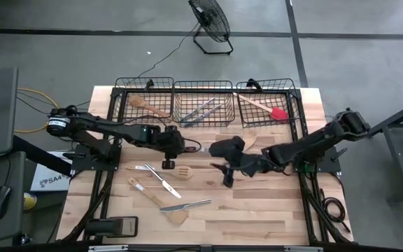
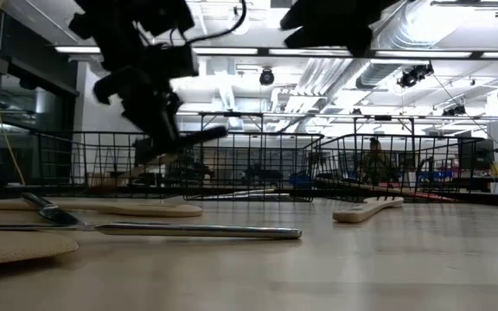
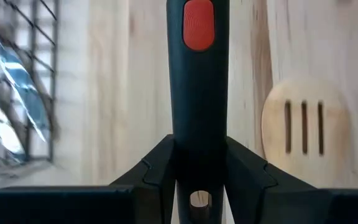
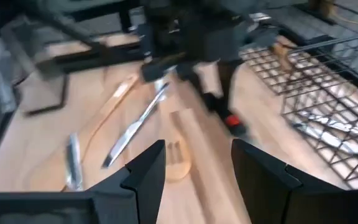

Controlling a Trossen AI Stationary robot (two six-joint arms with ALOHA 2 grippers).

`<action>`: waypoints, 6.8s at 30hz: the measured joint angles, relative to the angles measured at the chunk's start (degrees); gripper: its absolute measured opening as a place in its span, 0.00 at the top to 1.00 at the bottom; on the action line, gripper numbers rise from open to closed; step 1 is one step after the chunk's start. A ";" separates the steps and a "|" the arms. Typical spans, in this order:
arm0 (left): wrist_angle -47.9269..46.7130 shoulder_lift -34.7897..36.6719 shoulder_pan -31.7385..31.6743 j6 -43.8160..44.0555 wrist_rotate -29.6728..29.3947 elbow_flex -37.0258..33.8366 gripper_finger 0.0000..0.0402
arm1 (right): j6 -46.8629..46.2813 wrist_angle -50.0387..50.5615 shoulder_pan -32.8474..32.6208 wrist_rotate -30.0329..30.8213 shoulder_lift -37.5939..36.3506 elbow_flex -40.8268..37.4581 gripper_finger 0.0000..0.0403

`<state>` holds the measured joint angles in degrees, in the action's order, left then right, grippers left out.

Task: Pick & Place Kitchen Items
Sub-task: Put the black spatula into the right mesh basket

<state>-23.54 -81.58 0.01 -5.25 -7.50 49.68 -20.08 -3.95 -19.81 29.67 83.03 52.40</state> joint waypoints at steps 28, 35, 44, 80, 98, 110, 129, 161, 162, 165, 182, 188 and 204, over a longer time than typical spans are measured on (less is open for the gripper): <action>11.94 0.11 -1.14 -5.43 -9.78 11.51 0.76 | -20.49 11.04 -9.20 15.75 -4.12 -0.07 0.62; 16.43 0.11 -1.12 -5.45 -11.10 11.51 0.76 | -26.20 11.04 -5.13 18.67 -3.79 -0.07 0.63; 20.54 0.11 -1.14 -5.03 -15.83 11.51 0.76 | -37.18 8.92 -2.50 32.96 -1.54 -0.07 0.63; 0.20 -3.02 -1.18 -13.53 -15.96 19.26 0.76 | 30.41 -19.40 -3.03 21.19 -0.87 1.31 0.50; -8.62 -10.05 -1.11 -17.26 -15.46 27.35 0.76 | 35.33 11.35 4.40 10.76 -0.53 10.91 0.50; -7.14 -9.97 -1.11 -17.21 -14.30 27.34 0.76 | 36.51 16.30 11.57 4.36 2.52 10.91 0.48; -7.01 -9.94 -1.11 -17.01 -14.08 27.34 0.76 | 36.59 14.42 14.01 6.30 6.13 10.88 0.50; -7.78 -9.86 -1.11 -16.40 -14.28 27.34 0.38 | 27.16 15.84 14.11 3.89 6.46 10.86 0.74; -7.80 -9.86 -1.11 -16.45 -14.78 27.34 0.36 | 26.00 16.41 14.11 3.76 6.46 10.86 0.74; -8.60 -9.86 -1.09 -16.61 -16.74 27.34 0.32 | 22.21 20.01 14.09 4.31 6.46 10.86 0.74; -18.06 -7.45 -8.34 -14.01 -16.98 27.31 0.46 | 6.78 48.97 18.35 18.95 -7.49 10.87 0.74; -19.12 -3.83 -13.38 -11.90 -11.75 27.25 0.55 | 10.15 50.80 26.35 18.18 -13.05 8.23 0.74; -4.03 12.40 -16.50 -9.87 -1.98 8.99 0.76 | 34.15 1.56 52.82 -4.15 -21.32 -17.56 0.74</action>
<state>-27.57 -69.18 -16.49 -15.12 -9.48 58.66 14.07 -2.38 33.01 25.52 61.71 34.84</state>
